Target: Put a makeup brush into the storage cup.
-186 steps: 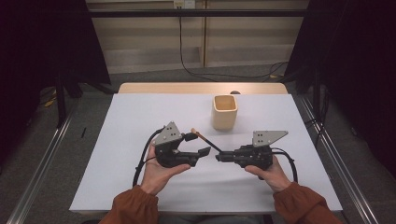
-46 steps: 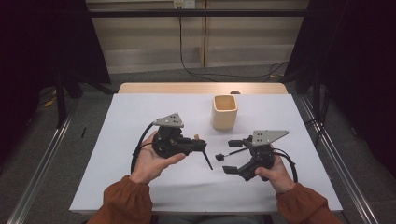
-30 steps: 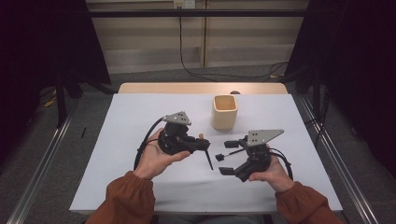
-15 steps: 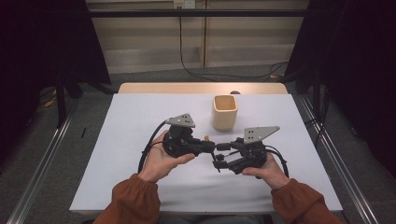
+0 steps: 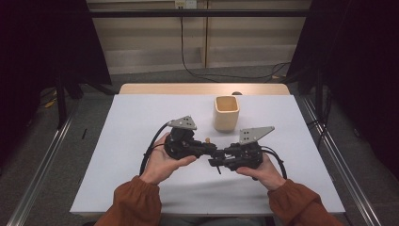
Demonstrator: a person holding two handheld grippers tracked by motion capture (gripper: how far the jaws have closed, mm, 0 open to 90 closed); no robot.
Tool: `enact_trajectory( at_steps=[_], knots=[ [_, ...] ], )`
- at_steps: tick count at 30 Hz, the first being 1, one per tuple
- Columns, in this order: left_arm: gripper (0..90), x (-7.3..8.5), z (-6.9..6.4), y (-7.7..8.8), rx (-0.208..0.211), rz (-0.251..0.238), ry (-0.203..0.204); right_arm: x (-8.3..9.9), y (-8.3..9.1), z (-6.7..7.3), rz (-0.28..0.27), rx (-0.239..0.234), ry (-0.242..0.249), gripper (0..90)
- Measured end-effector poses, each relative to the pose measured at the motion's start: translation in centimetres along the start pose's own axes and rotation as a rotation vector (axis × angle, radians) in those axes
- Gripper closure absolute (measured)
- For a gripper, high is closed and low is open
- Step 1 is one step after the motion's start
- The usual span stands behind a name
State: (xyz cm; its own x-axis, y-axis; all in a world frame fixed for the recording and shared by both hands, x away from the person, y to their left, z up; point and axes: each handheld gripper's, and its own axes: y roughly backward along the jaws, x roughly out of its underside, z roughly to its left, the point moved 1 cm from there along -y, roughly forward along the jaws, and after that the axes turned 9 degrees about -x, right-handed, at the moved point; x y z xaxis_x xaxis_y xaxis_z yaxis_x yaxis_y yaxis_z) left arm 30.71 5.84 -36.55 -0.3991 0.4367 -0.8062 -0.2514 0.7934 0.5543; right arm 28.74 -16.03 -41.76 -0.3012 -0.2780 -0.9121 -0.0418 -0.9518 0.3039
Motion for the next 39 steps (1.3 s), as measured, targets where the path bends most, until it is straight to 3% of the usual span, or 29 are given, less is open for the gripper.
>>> enact_trajectory(
  at_steps=[9, 22, 26, 33, 37, 39],
  knots=[
    [84.2, 0.3, 0.1, -0.3, 0.013, -0.010, 0.009, 0.1, 0.3, -0.2, -0.016, 0.010, -0.007, 81.5],
    [84.0, 0.6, 0.2, -0.5, 0.011, -0.052, 0.028, 0.1, 0.4, -0.1, -0.008, 0.036, 0.013, 83.4],
    [83.0, 0.8, 0.4, -0.5, 0.014, -0.066, 0.011, 0.1, 0.5, -0.1, -0.012, 0.033, 0.010, 83.4],
    [73.0, 1.0, 0.4, -0.3, 0.014, -0.098, 0.013, 0.3, 0.5, -0.1, -0.011, 0.034, 0.005, 83.5],
    [63.1, 1.3, 0.3, -0.2, 0.017, -0.124, 0.016, 0.3, 0.6, -0.1, -0.015, 0.039, 0.006, 83.4],
    [55.3, 1.5, 0.4, -0.1, -0.006, -0.130, 0.014, 0.3, 0.7, -0.1, -0.017, 0.038, 0.008, 83.4]
  ],
)
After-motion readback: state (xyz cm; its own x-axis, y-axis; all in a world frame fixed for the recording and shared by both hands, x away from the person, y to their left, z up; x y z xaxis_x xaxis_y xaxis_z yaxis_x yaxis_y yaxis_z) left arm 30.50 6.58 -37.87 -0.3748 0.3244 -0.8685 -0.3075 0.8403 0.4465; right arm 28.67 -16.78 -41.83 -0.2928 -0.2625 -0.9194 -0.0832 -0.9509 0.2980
